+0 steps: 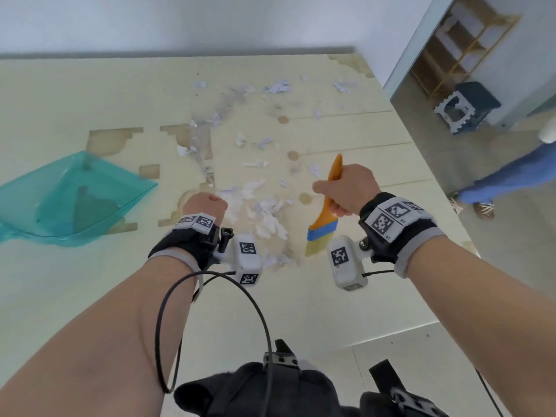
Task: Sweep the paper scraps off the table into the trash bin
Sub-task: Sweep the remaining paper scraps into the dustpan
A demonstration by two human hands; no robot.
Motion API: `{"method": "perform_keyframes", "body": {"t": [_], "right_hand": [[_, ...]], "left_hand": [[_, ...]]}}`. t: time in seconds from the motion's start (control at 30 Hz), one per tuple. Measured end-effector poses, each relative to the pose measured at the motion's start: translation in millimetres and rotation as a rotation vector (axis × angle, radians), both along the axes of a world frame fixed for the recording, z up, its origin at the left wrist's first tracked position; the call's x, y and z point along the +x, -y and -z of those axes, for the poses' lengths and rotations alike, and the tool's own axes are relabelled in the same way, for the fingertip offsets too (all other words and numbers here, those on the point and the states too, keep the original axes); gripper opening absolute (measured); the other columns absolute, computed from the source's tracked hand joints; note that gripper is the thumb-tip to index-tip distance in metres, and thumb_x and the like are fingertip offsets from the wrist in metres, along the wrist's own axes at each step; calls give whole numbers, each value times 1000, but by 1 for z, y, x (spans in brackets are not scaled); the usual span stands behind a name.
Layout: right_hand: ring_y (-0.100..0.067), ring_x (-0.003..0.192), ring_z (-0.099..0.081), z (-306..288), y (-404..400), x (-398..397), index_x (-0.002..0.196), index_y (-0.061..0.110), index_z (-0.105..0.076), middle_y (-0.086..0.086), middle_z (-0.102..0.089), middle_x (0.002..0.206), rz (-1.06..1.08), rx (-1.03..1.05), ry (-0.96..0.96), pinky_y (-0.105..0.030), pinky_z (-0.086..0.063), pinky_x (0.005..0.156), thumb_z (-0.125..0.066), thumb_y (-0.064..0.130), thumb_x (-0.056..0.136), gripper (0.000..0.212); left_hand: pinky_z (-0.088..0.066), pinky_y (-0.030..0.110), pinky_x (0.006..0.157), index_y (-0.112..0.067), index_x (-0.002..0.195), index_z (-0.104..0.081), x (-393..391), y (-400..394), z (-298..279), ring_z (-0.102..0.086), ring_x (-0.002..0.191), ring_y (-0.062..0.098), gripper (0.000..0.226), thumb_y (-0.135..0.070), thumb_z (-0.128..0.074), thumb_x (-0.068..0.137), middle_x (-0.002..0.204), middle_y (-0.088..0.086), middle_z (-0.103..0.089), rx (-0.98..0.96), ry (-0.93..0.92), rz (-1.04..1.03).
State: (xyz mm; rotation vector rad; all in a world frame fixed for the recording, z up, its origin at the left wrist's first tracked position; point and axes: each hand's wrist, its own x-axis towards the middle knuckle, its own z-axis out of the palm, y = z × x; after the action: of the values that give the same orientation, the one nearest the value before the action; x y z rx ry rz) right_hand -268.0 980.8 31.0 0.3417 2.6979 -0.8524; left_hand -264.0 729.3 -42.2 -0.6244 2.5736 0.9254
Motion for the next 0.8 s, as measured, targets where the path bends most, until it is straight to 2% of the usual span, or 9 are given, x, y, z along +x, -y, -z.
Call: {"method": "perform_keyframes", "body": {"t": [0.07, 0.13, 0.27, 0.4, 0.5, 0.6, 0.7, 0.73, 0.8], "right_hand": [[-16, 40, -56, 5, 7, 5, 56, 10, -62, -4, -61, 46, -64, 2, 200, -27, -54, 55, -66, 39, 77, 36], [-18, 43, -57, 17, 18, 10, 66, 8, -66, -6, -62, 52, -100, -53, 317, -28, -54, 56, -69, 39, 77, 33], [-18, 42, -57, 35, 36, -1, 65, 4, -62, -7, -60, 48, 23, -216, 203, -28, -54, 53, -72, 40, 78, 40], [-17, 39, -55, 22, 36, -27, 65, 0, -64, -7, -61, 46, 113, -368, 32, -25, -52, 46, -73, 41, 78, 44], [-20, 43, -55, 8, 29, -38, 73, 1, -65, -11, -62, 54, 80, -391, 113, -21, -48, 41, -75, 42, 76, 43], [-20, 54, -65, 9, 29, -38, 72, 4, -64, -11, -69, 63, -101, -277, 346, -25, -54, 51, -80, 34, 73, 35], [-24, 79, -71, 19, 35, -35, 80, 5, -65, -14, -74, 82, -239, -189, 490, -31, -59, 76, -83, 26, 71, 29], [-25, 80, -71, 24, 38, -34, 83, 4, -66, -15, -74, 84, -276, -166, 510, -34, -59, 79, -82, 25, 72, 28], [-21, 63, -70, 33, 46, -28, 78, 3, -66, -12, -73, 73, -339, -150, 525, -31, -60, 68, -77, 22, 75, 22]], "left_hand": [[-39, 28, 69, -11, 81, -64, -1, 2, 0, -53, 77, 25, 14, -15, -51, 86, 84, 10, -63, 24, -4, -14], [-39, 28, 69, -13, 81, -62, -1, 2, 0, -54, 77, 24, 12, -16, -52, 86, 84, 8, -63, 37, -4, -28], [-38, 27, 71, -16, 86, -66, 2, 10, 2, -54, 80, 24, 14, -16, -52, 86, 89, 7, -63, 4, -2, -81], [-44, 29, 81, -15, 101, -69, 9, 24, 3, -61, 101, 28, 21, -19, -54, 87, 111, 8, -68, -12, 13, -192], [-46, 31, 85, -10, 104, -69, 10, 29, 3, -61, 102, 30, 24, -19, -53, 88, 111, 11, -68, -22, 27, -250], [-46, 32, 87, -8, 109, -68, 11, 28, -1, -61, 105, 31, 27, -19, -53, 89, 113, 12, -67, -27, 28, -298], [-45, 31, 85, -8, 109, -68, 14, 26, -4, -60, 104, 31, 27, -18, -52, 89, 112, 13, -67, -24, 28, -337], [-45, 31, 83, -7, 108, -68, 17, 26, -4, -61, 104, 32, 27, -18, -51, 90, 111, 13, -67, -24, 29, -360], [-43, 29, 79, -8, 106, -67, 22, 28, -3, -60, 103, 31, 25, -17, -51, 89, 109, 13, -67, -18, 23, -406]]}}
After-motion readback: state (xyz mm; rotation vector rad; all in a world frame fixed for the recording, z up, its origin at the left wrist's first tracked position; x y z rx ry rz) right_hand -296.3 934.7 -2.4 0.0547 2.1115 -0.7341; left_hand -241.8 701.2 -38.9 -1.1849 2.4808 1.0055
